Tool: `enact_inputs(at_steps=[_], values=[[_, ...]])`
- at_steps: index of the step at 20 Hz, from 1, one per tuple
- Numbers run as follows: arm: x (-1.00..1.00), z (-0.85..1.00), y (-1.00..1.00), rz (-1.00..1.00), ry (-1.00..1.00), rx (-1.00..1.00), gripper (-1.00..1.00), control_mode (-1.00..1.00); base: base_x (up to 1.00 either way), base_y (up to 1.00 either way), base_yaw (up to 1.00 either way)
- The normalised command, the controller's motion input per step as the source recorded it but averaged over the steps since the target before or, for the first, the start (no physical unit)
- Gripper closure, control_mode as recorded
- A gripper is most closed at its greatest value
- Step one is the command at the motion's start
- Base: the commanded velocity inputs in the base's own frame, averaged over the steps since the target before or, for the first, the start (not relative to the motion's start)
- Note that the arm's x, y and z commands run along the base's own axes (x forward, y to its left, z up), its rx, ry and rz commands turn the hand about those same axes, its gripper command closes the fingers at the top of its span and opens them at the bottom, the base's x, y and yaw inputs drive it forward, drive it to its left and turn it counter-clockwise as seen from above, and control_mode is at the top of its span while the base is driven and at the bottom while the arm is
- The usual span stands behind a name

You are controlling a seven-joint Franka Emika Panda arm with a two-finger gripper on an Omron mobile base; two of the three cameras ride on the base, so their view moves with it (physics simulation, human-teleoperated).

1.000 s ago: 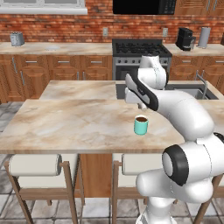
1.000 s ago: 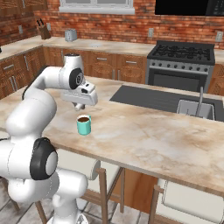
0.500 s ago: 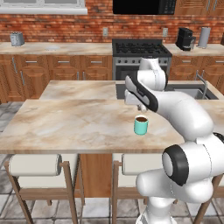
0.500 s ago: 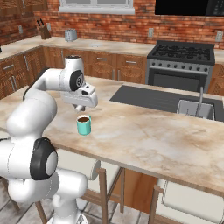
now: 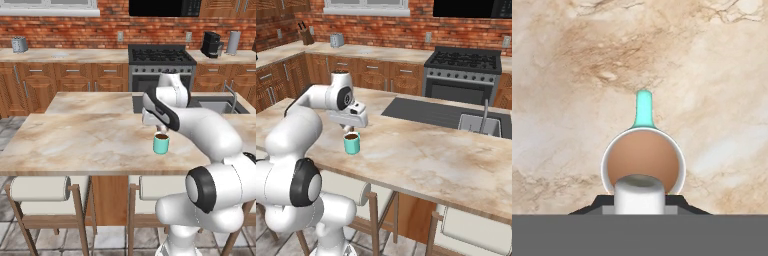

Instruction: Pick up the marshmallow and place it in the cup of hot chocolate on the dining counter.

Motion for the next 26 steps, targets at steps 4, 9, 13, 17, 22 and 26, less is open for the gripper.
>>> enact_inputs(at_steps=[4, 9, 13, 17, 22, 26], values=[[0.00, -0.24, 0.00, 0.00, 0.00, 0.00, 1.00, -1.00, 0.00, 0.00, 0.00], [0.00, -0.14, 0.00, 0.00, 0.00, 0.00, 1.00, -1.00, 0.00, 0.00, 0.00], [0.00, -0.10, 0.00, 0.00, 0.00, 0.00, 1.00, -1.00, 0.00, 0.00, 0.00], [0.02, -0.06, 0.00, 0.00, 0.00, 0.00, 1.00, -1.00, 0.00, 0.00, 0.00], [0.00, 0.00, -0.01, 0.00, 0.00, 0.00, 1.00, -1.00, 0.00, 0.00, 0.00], [0.00, 0.00, -0.01, 0.00, 0.00, 0.00, -1.00, -1.00, 0.00, 0.00, 0.00]])
